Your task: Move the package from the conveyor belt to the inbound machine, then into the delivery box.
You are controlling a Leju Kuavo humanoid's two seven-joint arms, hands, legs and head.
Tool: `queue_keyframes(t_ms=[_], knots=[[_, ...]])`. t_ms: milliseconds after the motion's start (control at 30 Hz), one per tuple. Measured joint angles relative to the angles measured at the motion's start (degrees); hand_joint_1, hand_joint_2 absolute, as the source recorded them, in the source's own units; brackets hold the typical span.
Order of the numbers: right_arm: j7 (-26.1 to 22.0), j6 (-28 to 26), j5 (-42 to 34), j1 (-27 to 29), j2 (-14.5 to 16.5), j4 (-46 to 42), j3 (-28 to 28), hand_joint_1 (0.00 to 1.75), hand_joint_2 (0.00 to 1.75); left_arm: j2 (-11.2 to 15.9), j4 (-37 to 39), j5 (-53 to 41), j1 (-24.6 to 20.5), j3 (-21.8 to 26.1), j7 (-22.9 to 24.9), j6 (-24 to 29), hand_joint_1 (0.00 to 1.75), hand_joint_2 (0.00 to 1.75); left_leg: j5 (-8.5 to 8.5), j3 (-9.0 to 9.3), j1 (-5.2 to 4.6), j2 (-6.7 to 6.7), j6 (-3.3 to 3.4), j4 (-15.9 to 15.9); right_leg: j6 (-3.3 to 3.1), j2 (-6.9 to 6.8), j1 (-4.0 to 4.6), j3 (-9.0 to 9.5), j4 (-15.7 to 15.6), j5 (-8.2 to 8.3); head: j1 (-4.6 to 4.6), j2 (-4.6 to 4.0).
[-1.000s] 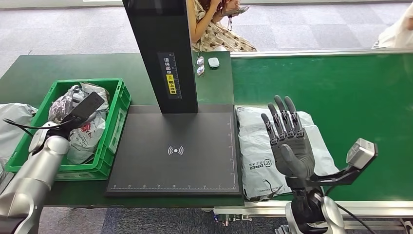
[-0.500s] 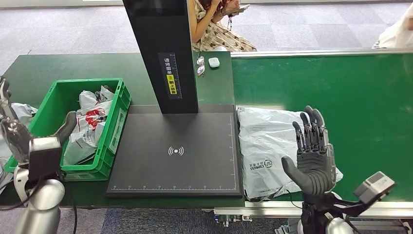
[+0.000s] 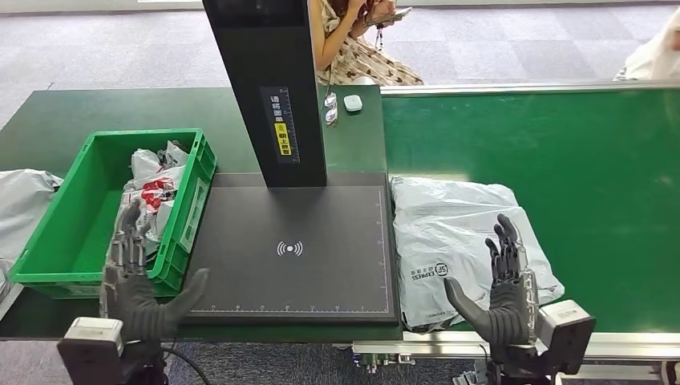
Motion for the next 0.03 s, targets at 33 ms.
queue_keyframes(t_ms=[33], knots=[[0.27, -0.29, 0.64, 0.16, 0.22, 0.08, -0.01, 0.0, 1.75, -0.37, 0.17, 0.39, 0.26, -0.14, 0.81, -1.17, 0.0, 1.75, 0.0, 0.0, 0.0, 0.0, 0.0, 0.0, 0.0, 0.0, 0.0, 0.0, 0.0, 0.0, 0.0, 0.0]])
